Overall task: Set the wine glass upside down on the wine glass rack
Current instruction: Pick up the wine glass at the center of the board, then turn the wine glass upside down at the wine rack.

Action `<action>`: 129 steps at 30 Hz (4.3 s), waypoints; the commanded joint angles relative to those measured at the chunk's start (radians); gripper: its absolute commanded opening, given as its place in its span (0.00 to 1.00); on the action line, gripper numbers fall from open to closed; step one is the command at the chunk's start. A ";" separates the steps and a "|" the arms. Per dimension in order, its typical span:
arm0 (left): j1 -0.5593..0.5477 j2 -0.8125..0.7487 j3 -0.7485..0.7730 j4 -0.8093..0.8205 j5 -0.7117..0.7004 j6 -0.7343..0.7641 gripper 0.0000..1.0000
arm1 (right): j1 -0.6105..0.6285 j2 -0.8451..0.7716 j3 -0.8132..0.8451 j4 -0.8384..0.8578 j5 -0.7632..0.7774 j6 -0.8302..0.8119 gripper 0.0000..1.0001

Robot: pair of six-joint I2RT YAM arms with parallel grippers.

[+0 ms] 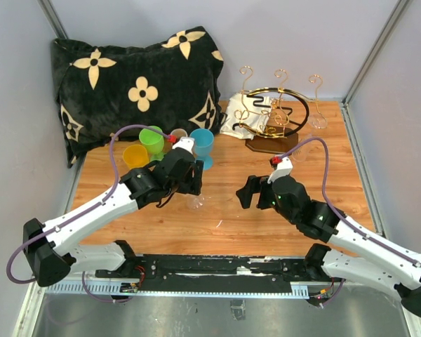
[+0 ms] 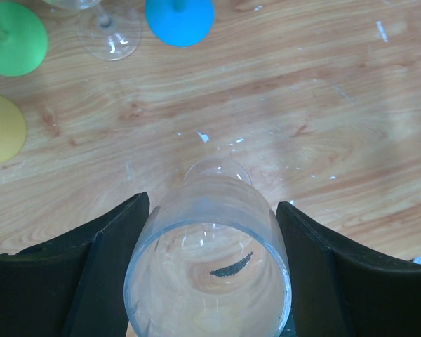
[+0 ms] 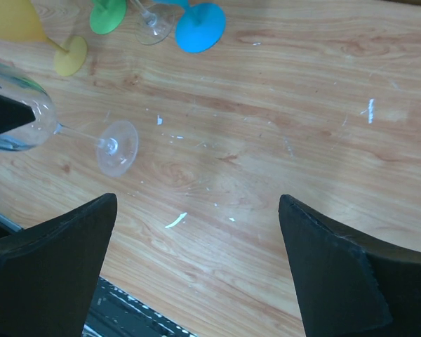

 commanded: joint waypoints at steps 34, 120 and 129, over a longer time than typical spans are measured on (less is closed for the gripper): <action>-0.051 -0.113 0.140 0.129 0.144 -0.052 0.15 | 0.013 0.184 -0.298 0.752 -0.171 0.591 0.62; -0.051 -0.327 0.161 0.104 0.079 0.139 1.00 | -0.020 -0.263 -0.154 0.281 -0.144 -0.532 0.01; -0.051 -0.364 0.116 0.155 0.107 0.289 1.00 | -0.018 -0.156 -0.008 0.209 -0.090 -0.714 0.01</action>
